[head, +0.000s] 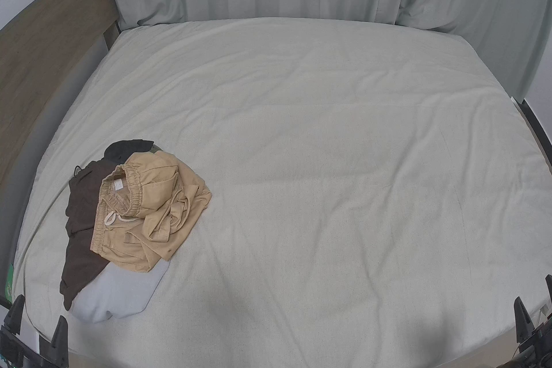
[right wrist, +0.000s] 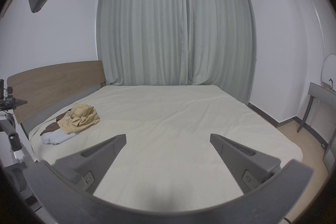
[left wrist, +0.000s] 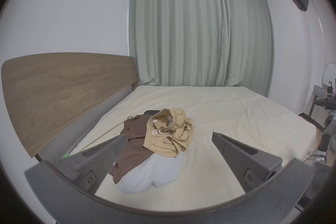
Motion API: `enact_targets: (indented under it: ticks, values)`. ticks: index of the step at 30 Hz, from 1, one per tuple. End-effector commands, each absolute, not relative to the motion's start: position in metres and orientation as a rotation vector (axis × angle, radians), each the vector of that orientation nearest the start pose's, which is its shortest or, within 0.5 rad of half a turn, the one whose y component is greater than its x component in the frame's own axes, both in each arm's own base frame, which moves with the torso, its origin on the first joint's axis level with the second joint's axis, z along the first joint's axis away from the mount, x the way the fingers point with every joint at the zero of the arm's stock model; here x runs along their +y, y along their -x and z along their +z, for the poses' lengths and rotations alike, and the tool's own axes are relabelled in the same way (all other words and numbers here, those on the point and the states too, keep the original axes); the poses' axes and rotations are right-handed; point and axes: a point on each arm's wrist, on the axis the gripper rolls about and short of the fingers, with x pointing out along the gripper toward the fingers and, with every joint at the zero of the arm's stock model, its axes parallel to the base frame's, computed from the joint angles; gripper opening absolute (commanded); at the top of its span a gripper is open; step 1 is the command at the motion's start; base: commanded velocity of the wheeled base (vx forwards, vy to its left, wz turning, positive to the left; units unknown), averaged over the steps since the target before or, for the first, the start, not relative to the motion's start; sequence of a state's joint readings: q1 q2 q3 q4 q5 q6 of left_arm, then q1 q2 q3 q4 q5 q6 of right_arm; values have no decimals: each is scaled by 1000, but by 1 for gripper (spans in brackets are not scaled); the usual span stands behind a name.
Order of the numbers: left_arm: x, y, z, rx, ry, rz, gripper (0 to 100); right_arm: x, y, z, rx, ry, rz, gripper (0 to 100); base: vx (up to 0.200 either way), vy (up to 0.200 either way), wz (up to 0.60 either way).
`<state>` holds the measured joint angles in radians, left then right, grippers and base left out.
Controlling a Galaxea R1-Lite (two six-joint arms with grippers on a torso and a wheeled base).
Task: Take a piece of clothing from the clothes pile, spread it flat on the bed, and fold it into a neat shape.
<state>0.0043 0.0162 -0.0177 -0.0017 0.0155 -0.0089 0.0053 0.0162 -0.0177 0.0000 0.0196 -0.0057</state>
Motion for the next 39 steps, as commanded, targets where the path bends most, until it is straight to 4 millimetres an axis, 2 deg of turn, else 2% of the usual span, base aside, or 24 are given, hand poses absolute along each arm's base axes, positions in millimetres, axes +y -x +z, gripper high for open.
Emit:
enact_targets:
  ticks: [1, 14, 17, 22, 27, 30, 39]
  values:
    - [0, 23, 77, -9, 8, 17, 100, 0, 23, 75, 0, 5, 26, 100, 0, 0, 0]
    - [0, 23, 78, -22, 9, 17, 100, 0, 23, 75, 0, 3, 26, 100, 0, 0, 0]
    - [0, 26, 98, -155, 13, 17, 100, 0, 23, 75, 0, 3, 26, 100, 0, 0, 0]
    - [0, 24, 93, -107, 10, 6, 100, 0, 23, 75, 0, 3, 26, 100, 0, 0, 0]
    - [0, 27, 102, -122, 13, -35, 100, 0, 23, 75, 0, 3, 26, 100, 0, 0, 0]
    - [-1, 27, 106, -70, 15, -73, 100, 0, 23, 75, 0, 3, 26, 100, 0, 0, 0]
    - [-1, 21, 109, -15, 36, -83, 100, 0, 23, 75, 0, 3, 26, 100, 0, 0, 0]
